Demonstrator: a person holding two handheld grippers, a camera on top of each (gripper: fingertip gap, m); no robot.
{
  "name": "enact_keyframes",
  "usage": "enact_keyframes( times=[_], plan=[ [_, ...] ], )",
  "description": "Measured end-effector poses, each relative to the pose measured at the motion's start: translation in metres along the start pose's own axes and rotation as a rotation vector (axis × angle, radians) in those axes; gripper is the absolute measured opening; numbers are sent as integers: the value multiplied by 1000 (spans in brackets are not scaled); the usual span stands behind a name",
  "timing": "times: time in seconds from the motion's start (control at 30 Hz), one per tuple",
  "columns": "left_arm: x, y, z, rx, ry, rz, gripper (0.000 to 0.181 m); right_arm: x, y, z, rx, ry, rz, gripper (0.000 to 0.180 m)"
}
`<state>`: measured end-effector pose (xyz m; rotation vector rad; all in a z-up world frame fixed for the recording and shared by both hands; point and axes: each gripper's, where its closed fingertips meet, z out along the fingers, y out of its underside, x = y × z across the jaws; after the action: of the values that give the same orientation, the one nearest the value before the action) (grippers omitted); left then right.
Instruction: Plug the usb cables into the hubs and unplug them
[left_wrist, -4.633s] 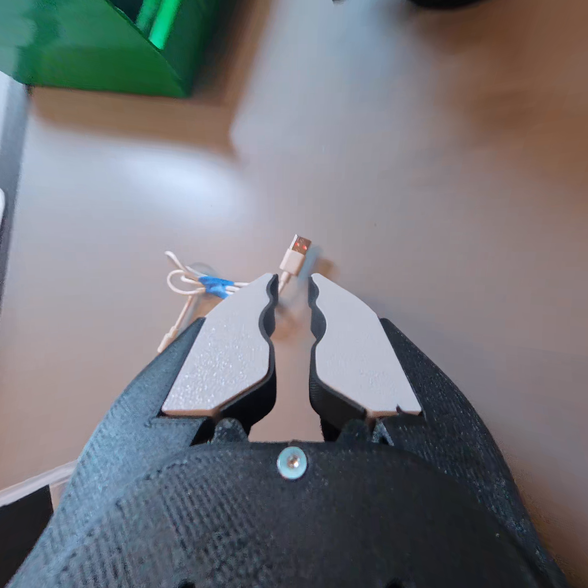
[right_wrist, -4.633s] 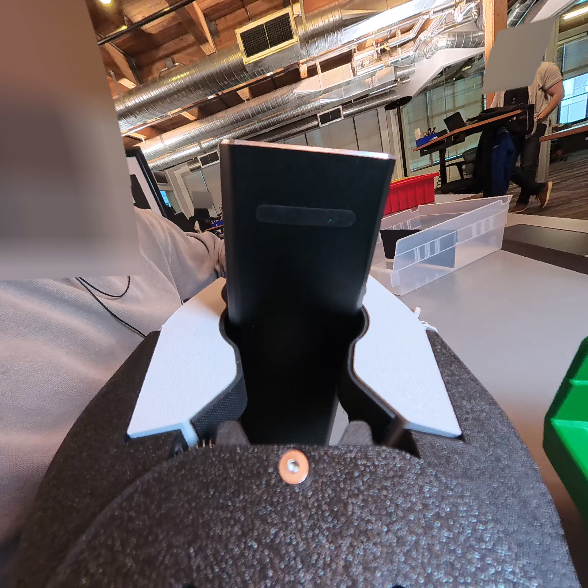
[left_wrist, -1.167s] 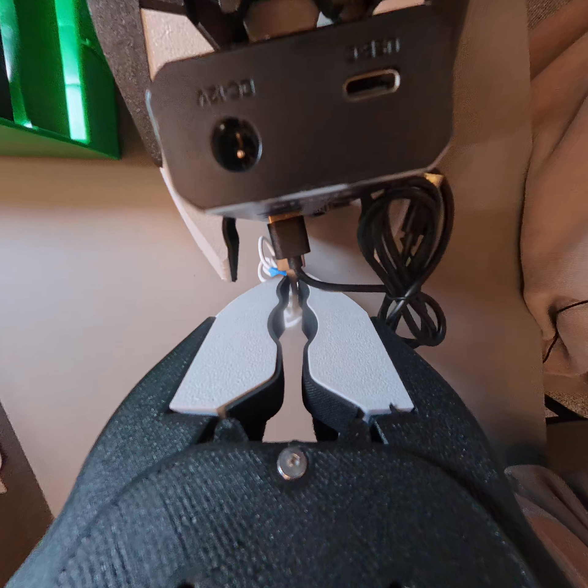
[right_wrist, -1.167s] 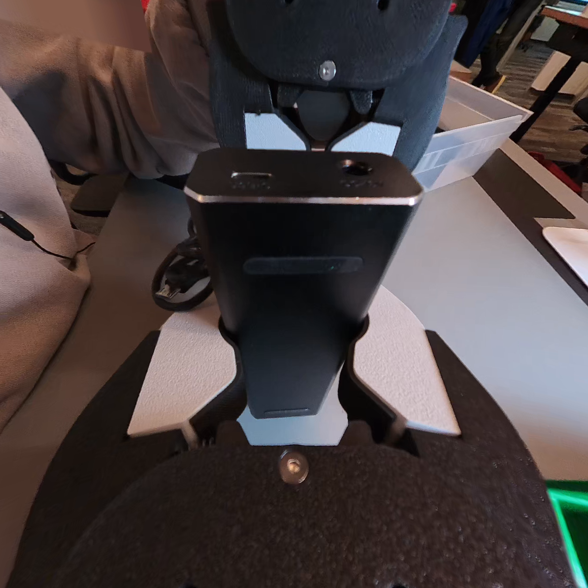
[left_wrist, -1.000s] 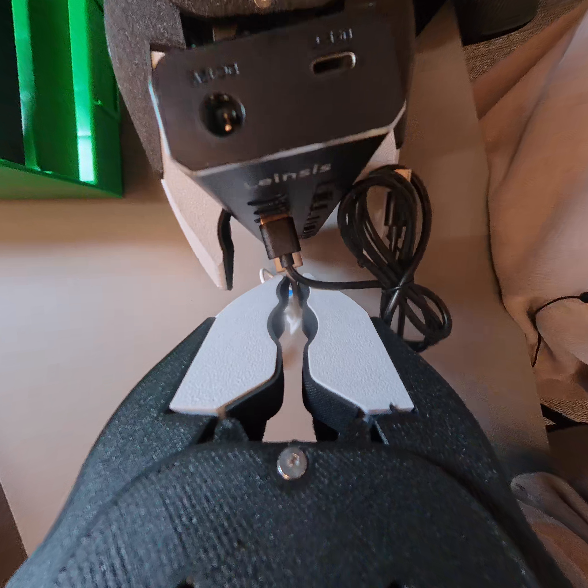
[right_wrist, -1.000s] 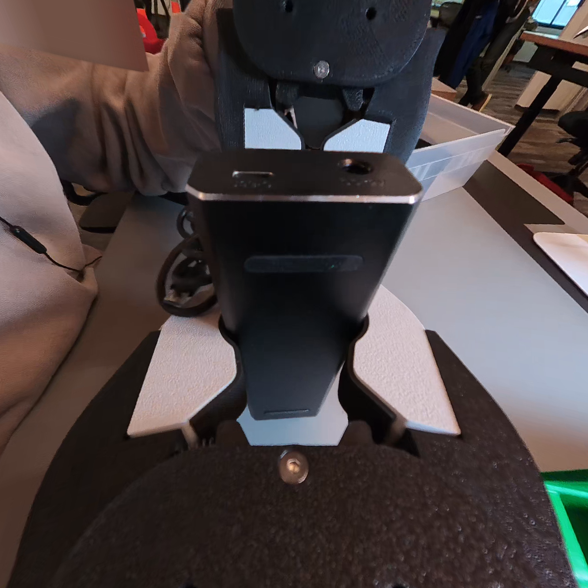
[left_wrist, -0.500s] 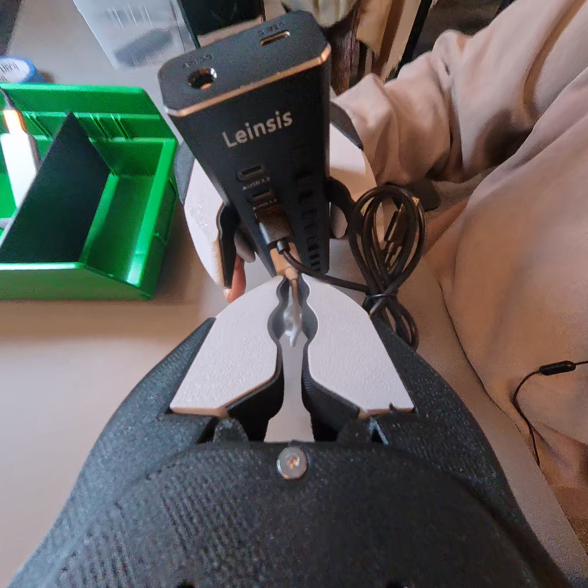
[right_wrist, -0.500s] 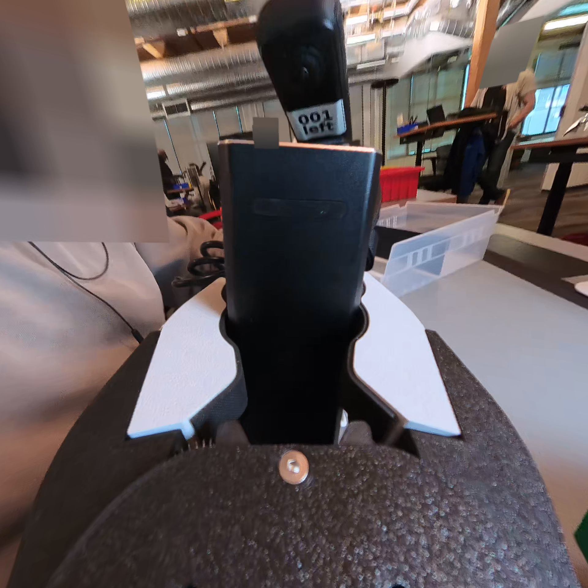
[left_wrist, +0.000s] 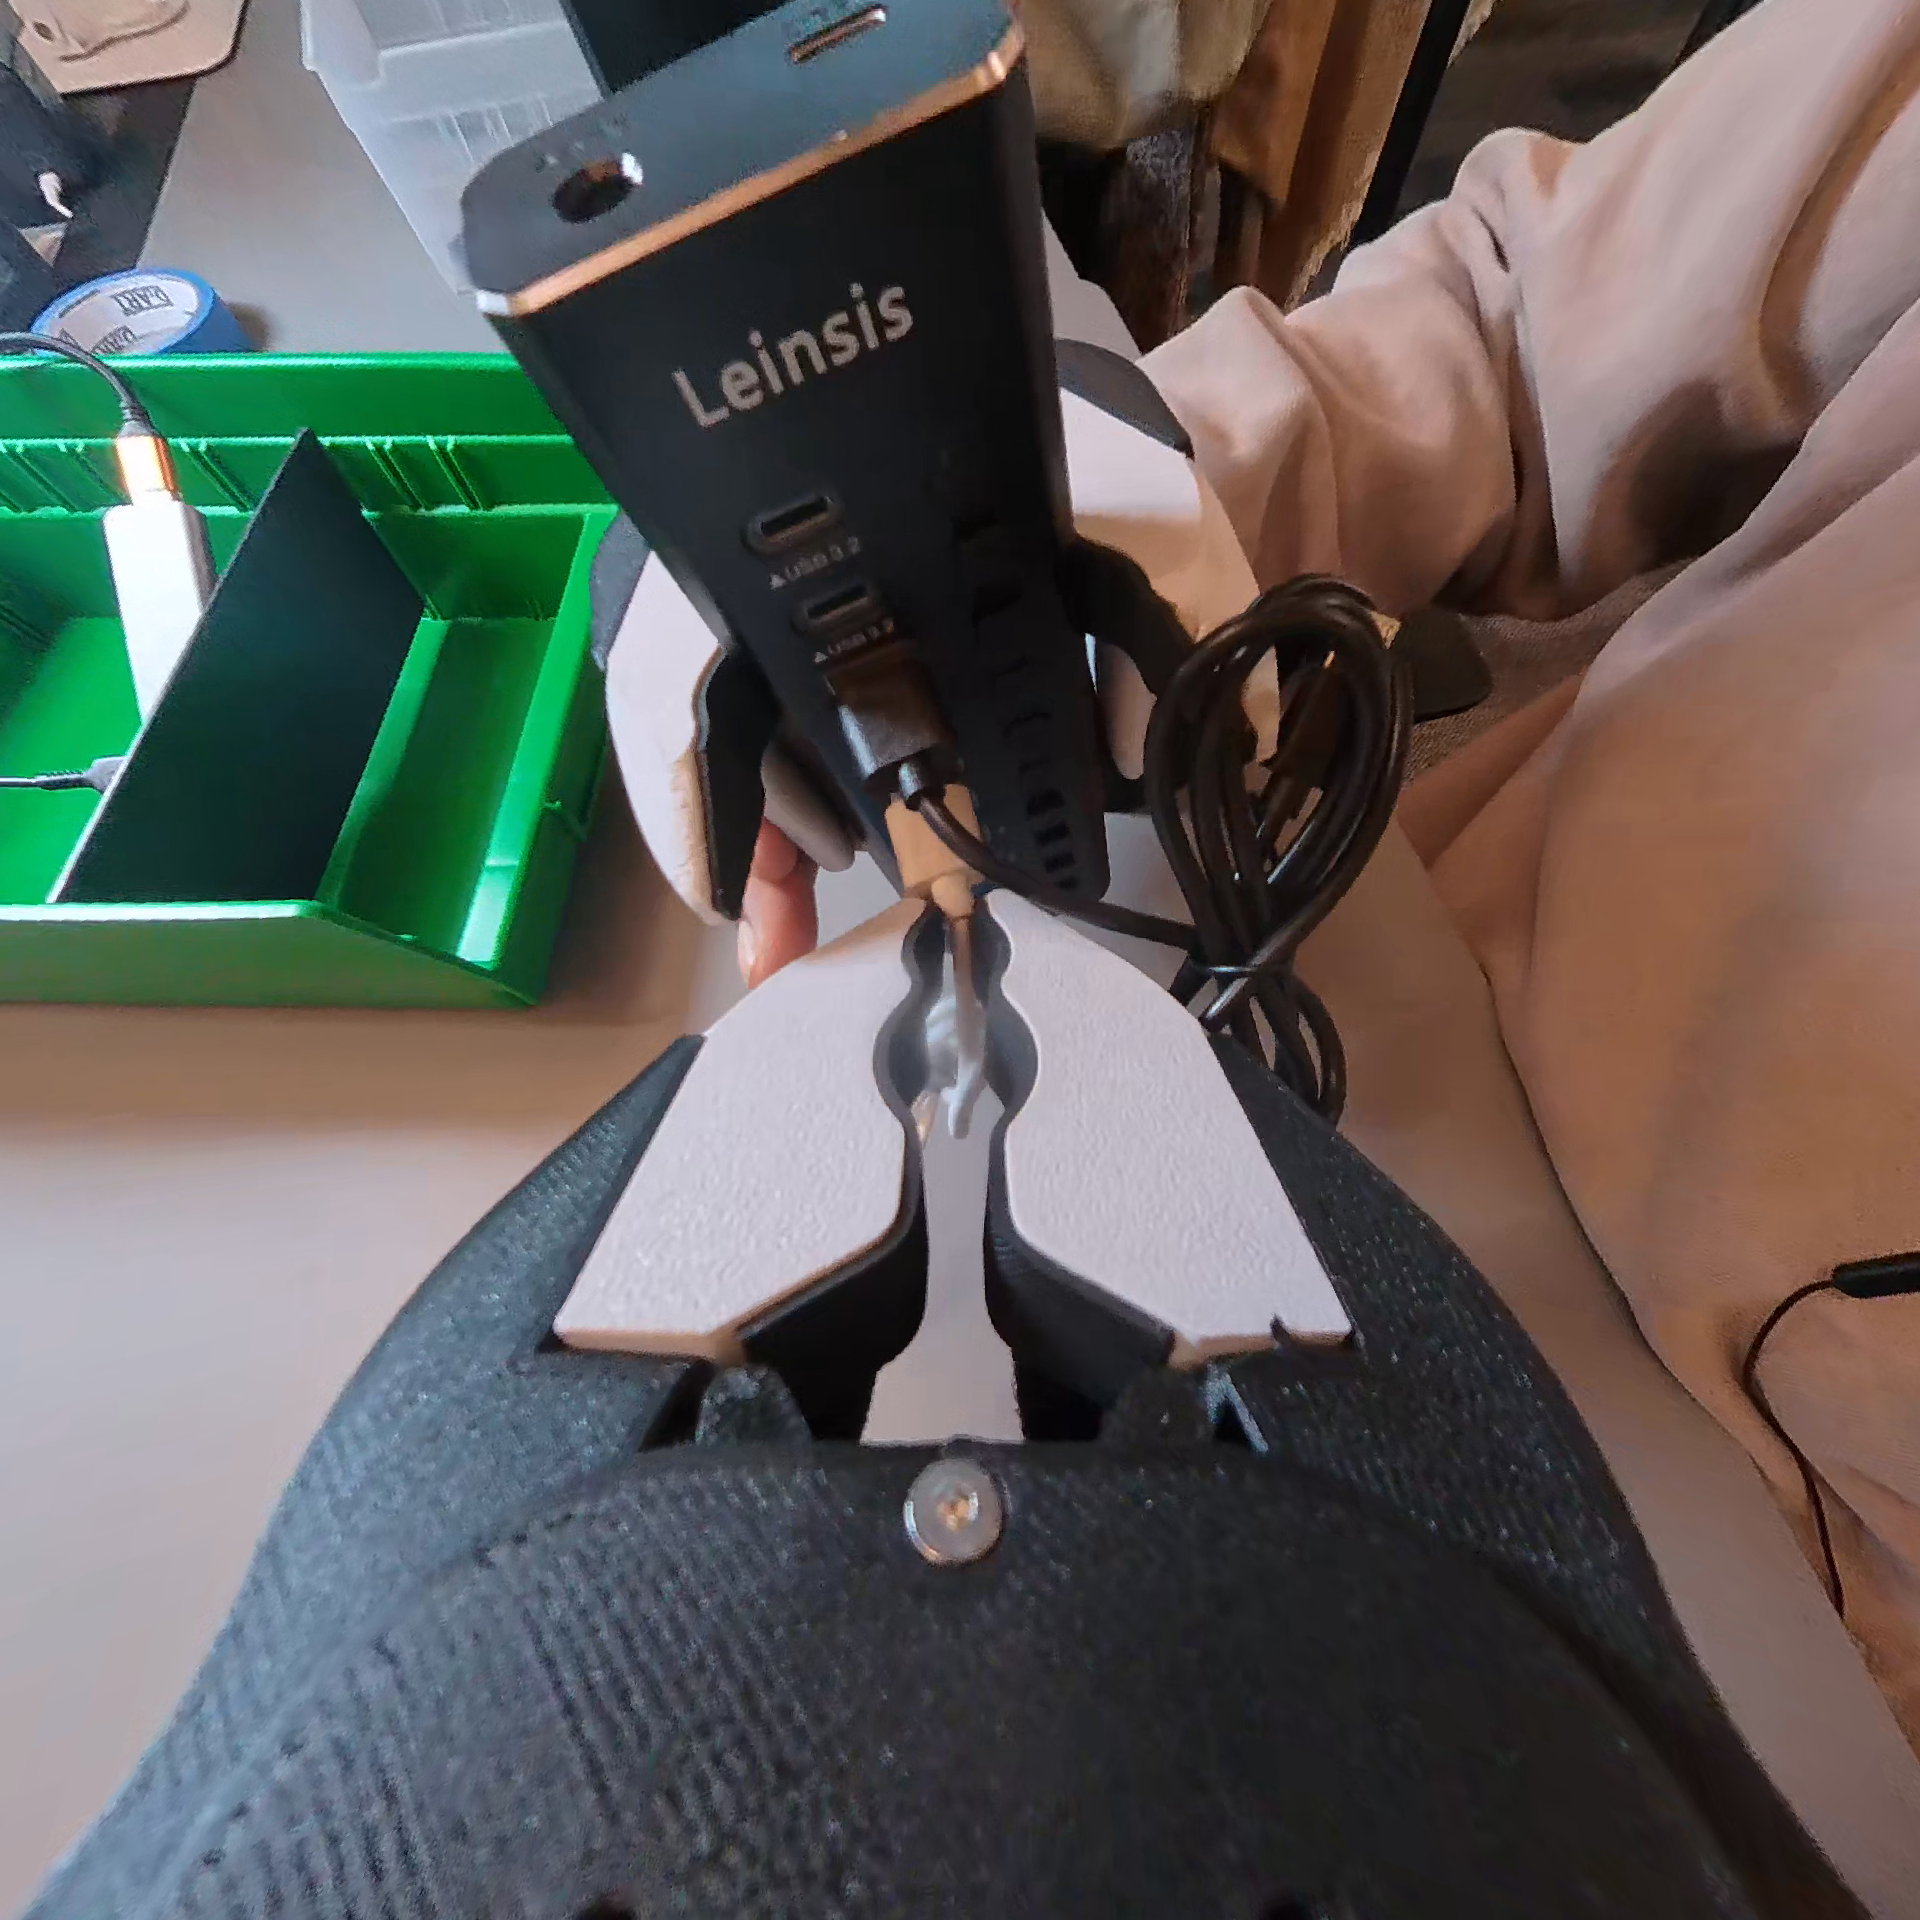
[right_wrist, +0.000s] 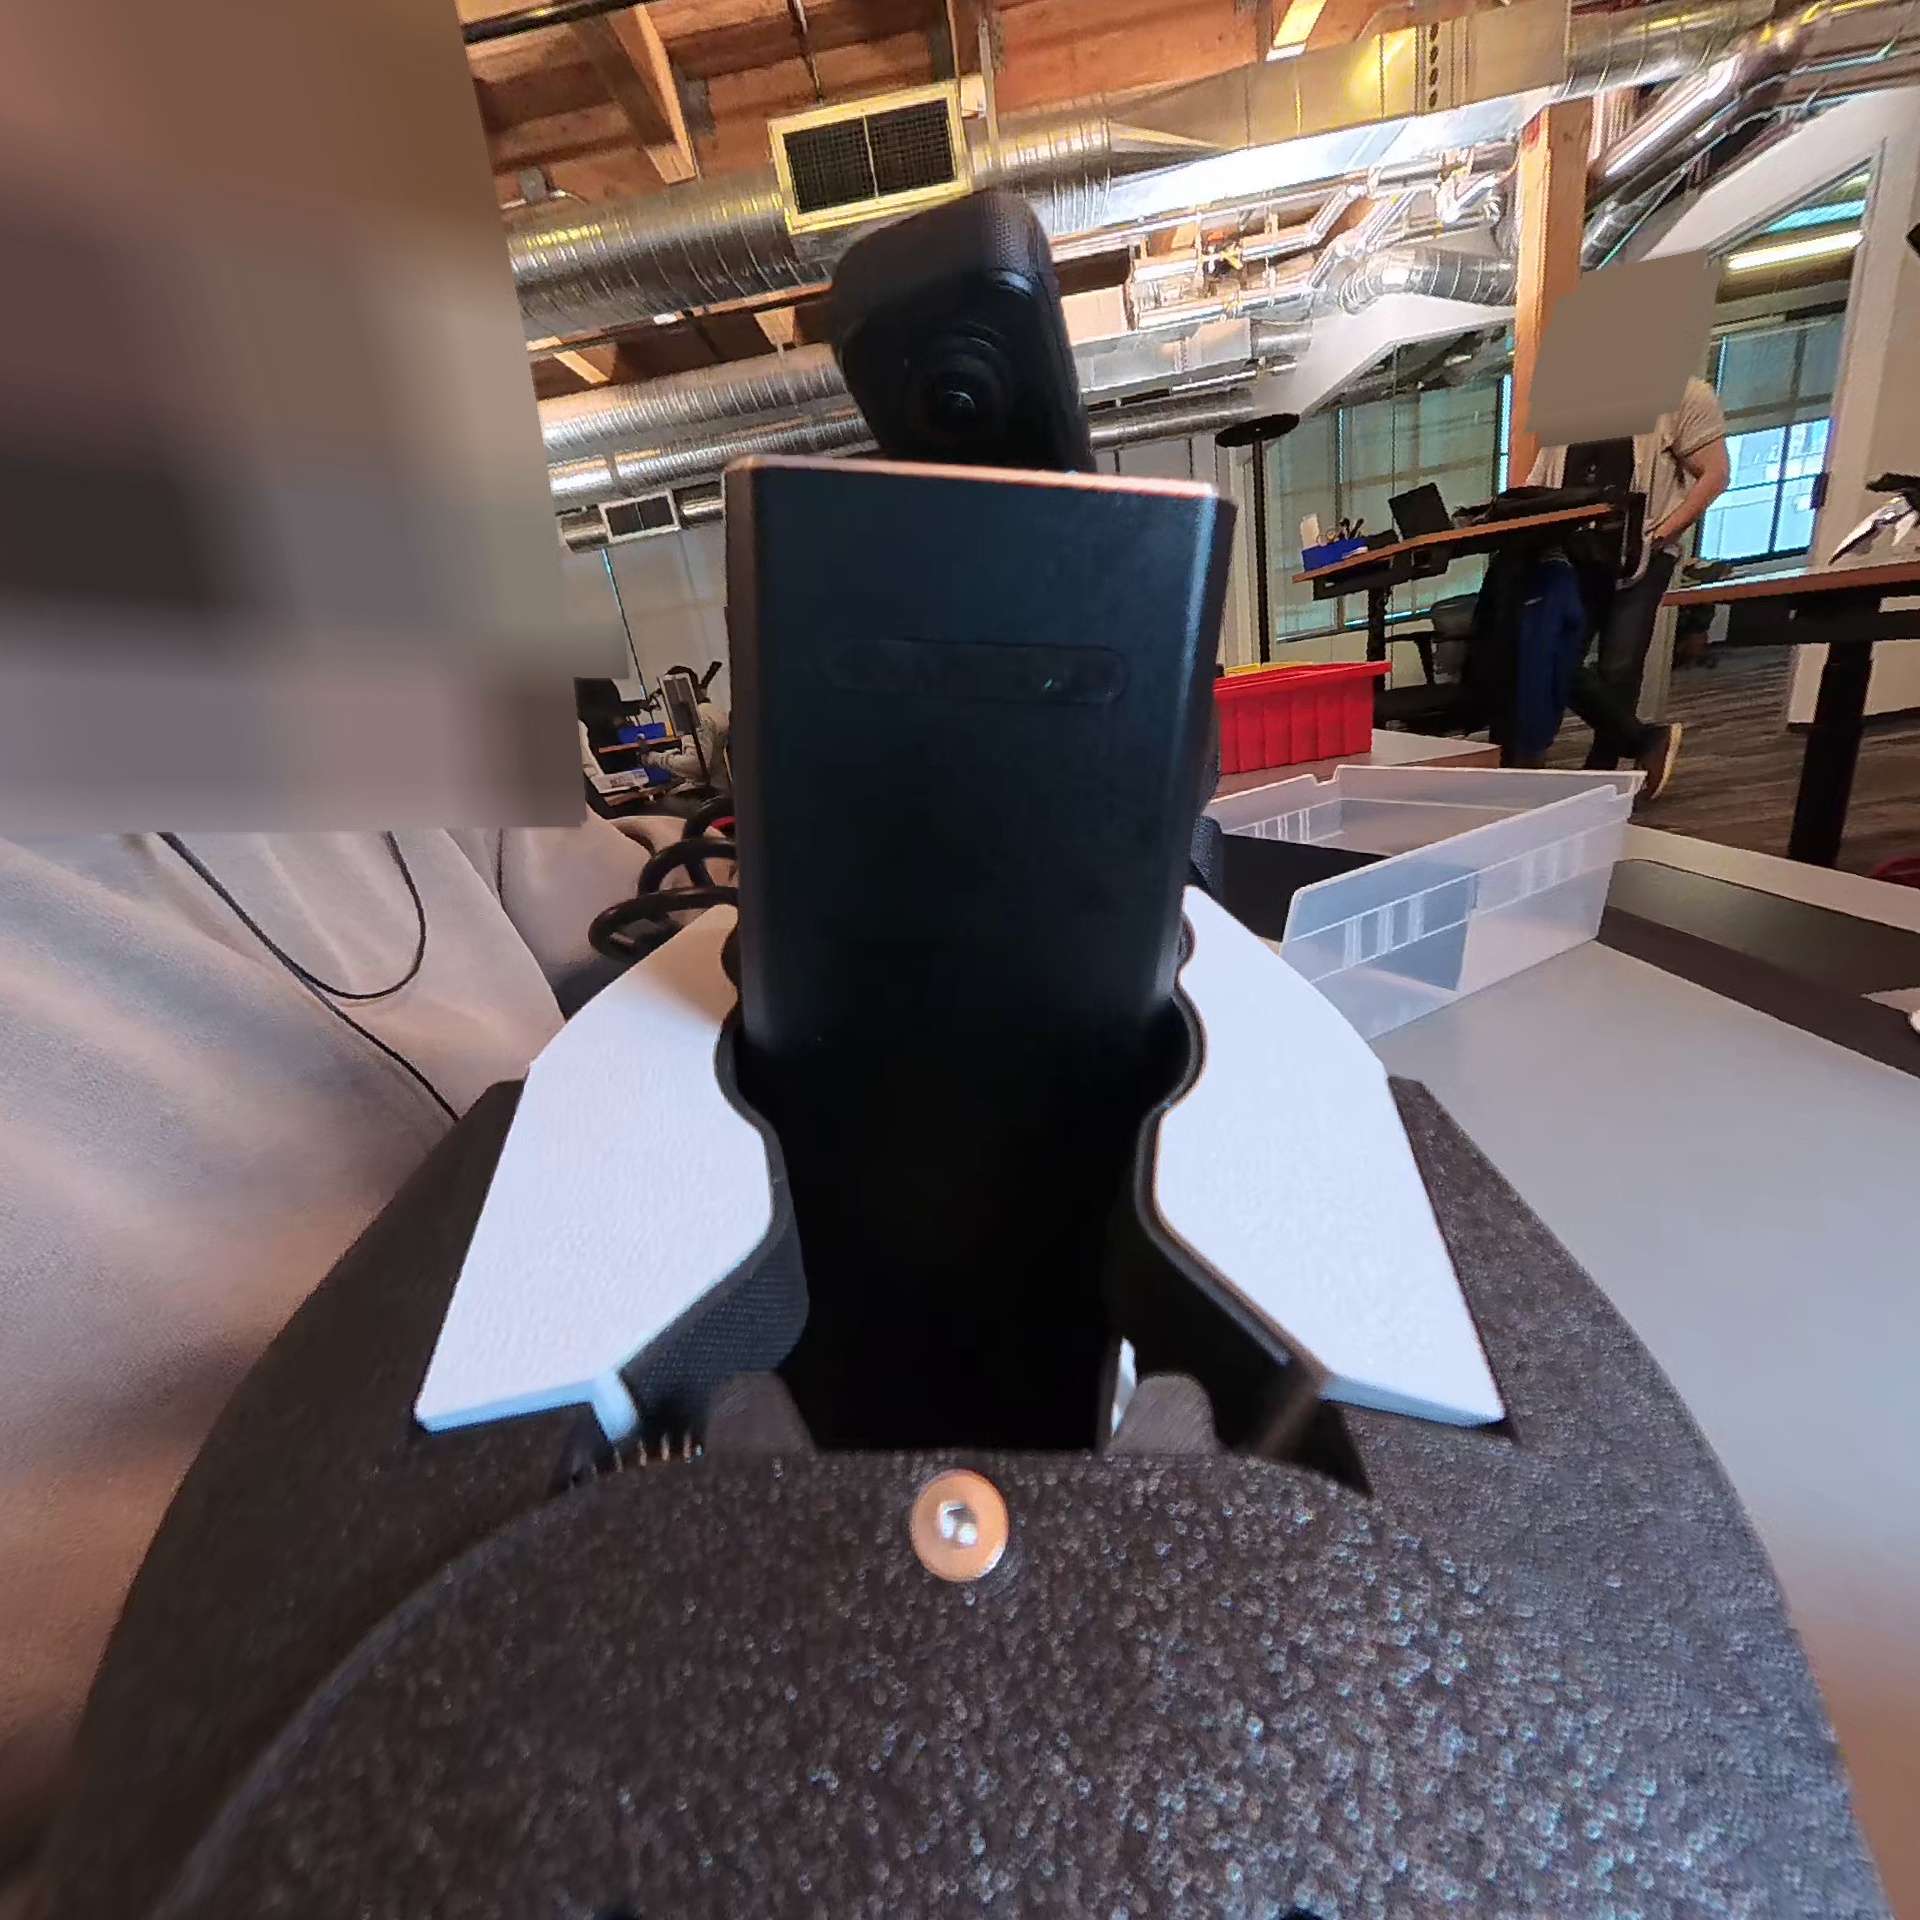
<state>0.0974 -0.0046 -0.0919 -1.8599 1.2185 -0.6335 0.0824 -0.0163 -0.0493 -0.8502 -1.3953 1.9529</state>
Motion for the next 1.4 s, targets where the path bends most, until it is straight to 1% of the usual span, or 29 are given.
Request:
enact_keyframes(
  times=[0.07, 0.17, 0.3, 0.4, 0.5, 0.57, 0.73, 0.93, 1.03, 1.1, 1.13, 1.2, 1.23, 1.33, 1.4],
  plan=[
    [1, 0, 0, -4, 8, 1, 5, 0, 0, 1, -25, 5, -15, 72],
    [1, 5, 6, -32, 4, 26, 5, 0, 12, 3, -91, 10, -30, 72],
    [-5, 0, 6, 33, 25, -26, 5, 6, 8, 0, -82, 45, -35, 73],
    [-6, -5, -2, 79, 18, -2, 6, 6, 0, 4, -83, 43, -59, 72],
    [-8, -7, -16, 97, -2, 19, 6, 9, 2, 9, -149, 77, -105, 72],
    [-9, -7, -21, 97, -12, 23, 5, 10, 11, 7, -215, 93, -115, 72],
    [-9, 9, -16, 6, -27, 55, 5, 16, 36, 3, -391, 171, -220, 72],
    [-9, 4, -19, 51, -15, 37, 5, 21, 52, -8, -535, 235, -269, 72],
    [-9, 10, -16, 23, -20, 56, 5, 21, 59, -10, -562, 249, -247, 69],
    [-7, 14, -14, 13, -8, 52, 6, 21, 63, -11, -567, 255, -251, 71],
    [-8, 13, -13, 22, -11, 42, 10, 20, 63, -11, -556, 250, -232, 70],
    [-13, 4, -18, 85, -32, 11, 12, 21, 60, -13, -539, 249, -208, 70],
    [-17, 0, -23, 115, -48, -8, 16, 22, 57, -15, -533, 253, -208, 70],
    [-37, -6, -45, 180, -167, -32, 27, 24, 39, -22, -483, 280, -218, 70],
    [-50, -7, -63, 222, -271, -38, 29, 32, 17, -34, -457, 340, -259, 71]
  ],
)
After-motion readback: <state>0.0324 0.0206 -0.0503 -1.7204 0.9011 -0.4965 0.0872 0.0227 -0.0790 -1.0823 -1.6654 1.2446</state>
